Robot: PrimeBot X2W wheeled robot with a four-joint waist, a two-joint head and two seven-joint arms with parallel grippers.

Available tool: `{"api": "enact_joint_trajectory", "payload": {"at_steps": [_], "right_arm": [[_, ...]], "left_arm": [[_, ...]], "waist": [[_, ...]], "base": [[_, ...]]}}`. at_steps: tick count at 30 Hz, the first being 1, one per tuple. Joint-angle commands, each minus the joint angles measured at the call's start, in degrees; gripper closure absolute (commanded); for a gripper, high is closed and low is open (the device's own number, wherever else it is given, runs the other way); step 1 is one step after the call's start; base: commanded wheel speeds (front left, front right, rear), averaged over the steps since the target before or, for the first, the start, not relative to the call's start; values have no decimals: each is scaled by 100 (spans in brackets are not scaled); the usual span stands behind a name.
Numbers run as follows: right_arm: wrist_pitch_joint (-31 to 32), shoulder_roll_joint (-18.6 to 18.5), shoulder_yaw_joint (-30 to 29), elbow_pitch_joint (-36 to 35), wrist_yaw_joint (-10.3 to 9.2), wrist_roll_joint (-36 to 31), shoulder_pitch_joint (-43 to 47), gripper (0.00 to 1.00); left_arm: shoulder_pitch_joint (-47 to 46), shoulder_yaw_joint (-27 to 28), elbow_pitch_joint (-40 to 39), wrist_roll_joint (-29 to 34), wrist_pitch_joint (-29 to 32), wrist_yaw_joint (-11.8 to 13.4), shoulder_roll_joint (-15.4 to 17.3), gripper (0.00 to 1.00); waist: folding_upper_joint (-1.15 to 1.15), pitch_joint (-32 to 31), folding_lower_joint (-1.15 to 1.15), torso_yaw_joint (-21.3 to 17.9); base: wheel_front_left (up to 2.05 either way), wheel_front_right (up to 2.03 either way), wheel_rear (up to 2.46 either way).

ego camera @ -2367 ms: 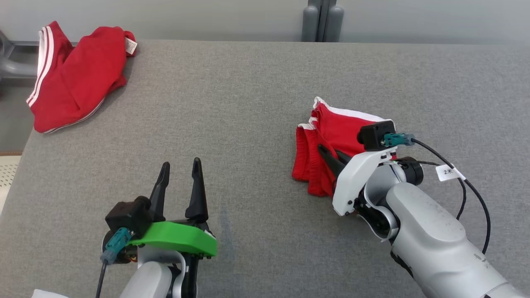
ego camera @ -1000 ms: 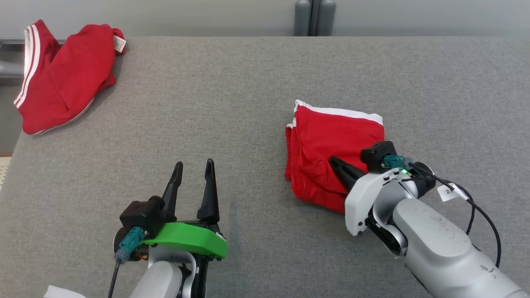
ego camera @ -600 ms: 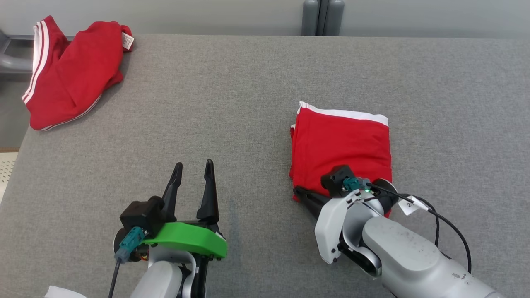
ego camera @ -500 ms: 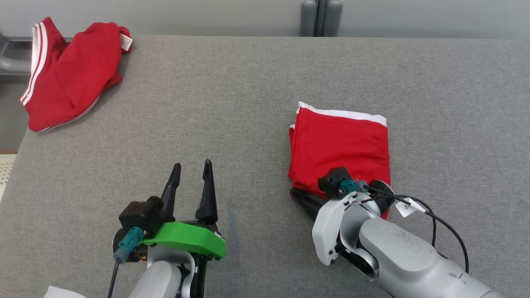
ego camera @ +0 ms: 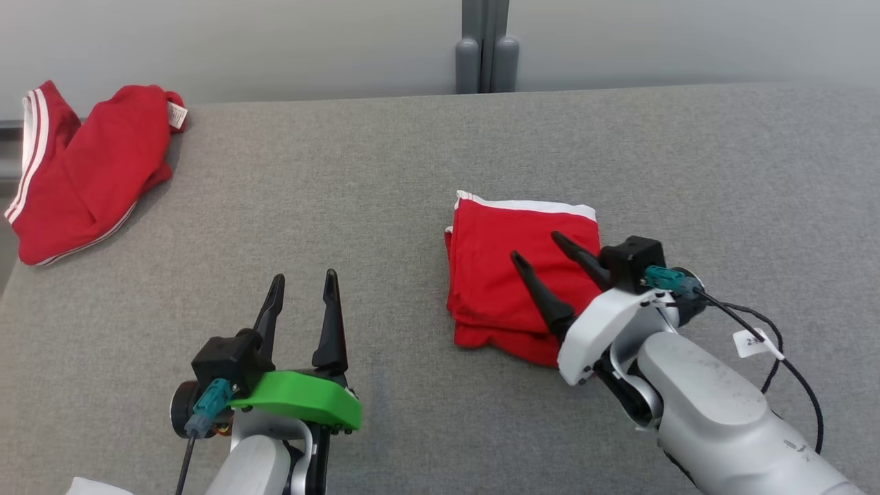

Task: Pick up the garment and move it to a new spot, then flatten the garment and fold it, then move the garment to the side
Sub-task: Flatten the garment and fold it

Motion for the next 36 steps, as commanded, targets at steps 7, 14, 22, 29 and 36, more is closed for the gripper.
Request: {"api": "enact_joint_trajectory", "payload": {"at_steps": [7, 14, 22, 29, 36], "right_arm": [[-93, 40, -1696, -332, -3, -660, 808, 0], [-97, 313, -2911, -1061, -3, -1532, 1735, 0], [0, 670, -3550, -1702, -3, -2045, 2410, 0], [182, 798, -3749, -2014, -4, -2348, 2653, 0], [343, 836, -3830, -2223, -4, -2420, 2759, 0]], "left_arm": [[234, 146, 138, 241, -2, -77, -49, 0], [508, 397, 185, 429, -2, -141, -106, 0], [864, 635, 125, 644, -2, -182, -168, 0], [975, 762, 116, 785, -2, -223, -192, 0], [951, 838, 106, 892, -2, -253, -217, 0]], "waist": [[0, -307, 0, -361], [0, -403, 0, -391], [0, -443, 0, -348], [0, -471, 0, -309], [0, -446, 0, -299]], "base": [[0, 0, 0], [0, 0, 0], [0, 0, 0], [0, 0, 0], [0, 0, 0]]}}
